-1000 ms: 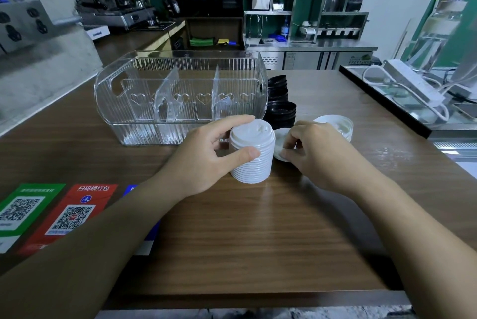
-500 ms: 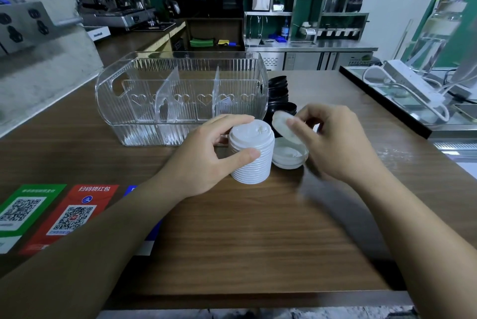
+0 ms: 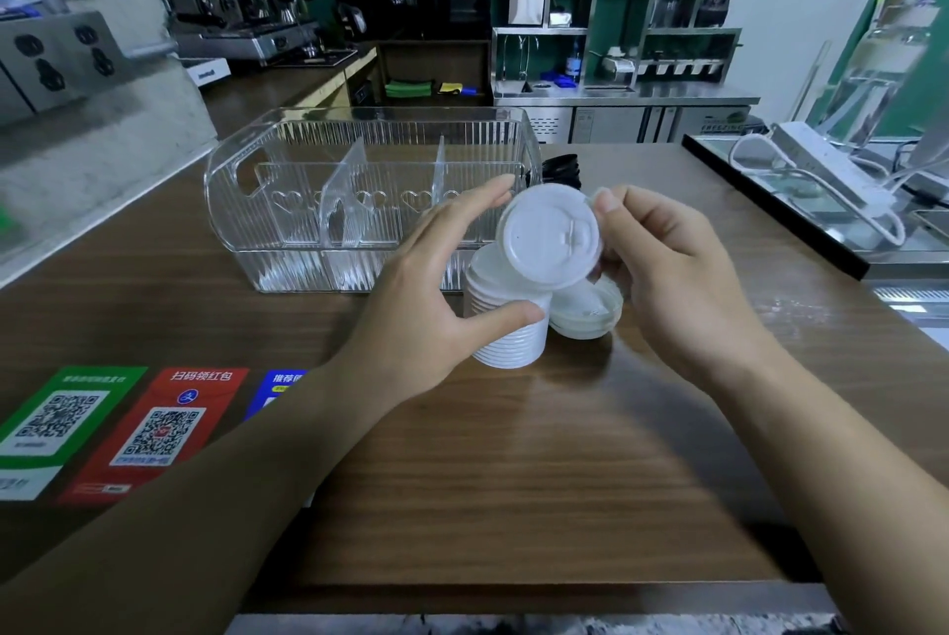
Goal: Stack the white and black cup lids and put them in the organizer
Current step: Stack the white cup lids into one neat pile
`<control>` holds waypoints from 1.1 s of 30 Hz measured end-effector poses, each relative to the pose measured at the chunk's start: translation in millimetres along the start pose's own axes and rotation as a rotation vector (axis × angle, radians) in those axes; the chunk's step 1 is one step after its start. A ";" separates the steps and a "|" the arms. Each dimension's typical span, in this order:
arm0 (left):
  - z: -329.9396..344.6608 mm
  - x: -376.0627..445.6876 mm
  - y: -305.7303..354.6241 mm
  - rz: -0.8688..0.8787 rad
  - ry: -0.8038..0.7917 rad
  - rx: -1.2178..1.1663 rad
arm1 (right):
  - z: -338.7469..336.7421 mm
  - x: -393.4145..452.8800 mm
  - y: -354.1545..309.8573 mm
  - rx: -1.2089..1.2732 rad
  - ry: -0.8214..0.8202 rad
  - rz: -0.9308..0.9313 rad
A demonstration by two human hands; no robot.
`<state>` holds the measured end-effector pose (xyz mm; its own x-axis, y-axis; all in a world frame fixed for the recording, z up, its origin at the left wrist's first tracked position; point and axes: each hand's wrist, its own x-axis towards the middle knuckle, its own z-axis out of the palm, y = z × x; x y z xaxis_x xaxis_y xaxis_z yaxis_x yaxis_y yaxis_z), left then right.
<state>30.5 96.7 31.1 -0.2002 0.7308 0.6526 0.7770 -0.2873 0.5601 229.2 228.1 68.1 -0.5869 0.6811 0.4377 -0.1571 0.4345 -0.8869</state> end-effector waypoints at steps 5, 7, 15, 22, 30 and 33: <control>-0.1 -0.9 -1.0 0.051 0.039 0.014 | 8.1 -2.5 -1.8 0.064 -0.039 0.024; 0.1 -0.5 -2.5 0.058 0.051 0.018 | 7.0 -2.9 0.1 0.076 -0.038 0.018; -4.0 2.4 -5.5 -0.029 0.021 0.009 | 5.5 -7.9 1.7 -0.352 -0.153 -0.305; -4.4 3.5 -14.8 -0.125 -0.099 0.037 | 6.4 -5.5 11.8 -0.478 -0.163 -0.244; -2.5 2.6 -18.4 -0.116 -0.146 0.014 | 12.5 -3.0 24.5 -0.509 -0.140 -0.223; -1.4 1.6 -20.6 -0.120 -0.142 0.007 | 11.5 -3.9 22.4 -0.502 -0.161 -0.213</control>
<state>13.3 103.0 21.3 -0.2057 0.8398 0.5025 0.7570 -0.1889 0.6255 218.9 228.5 44.7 -0.7032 0.4664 0.5366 0.0887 0.8064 -0.5848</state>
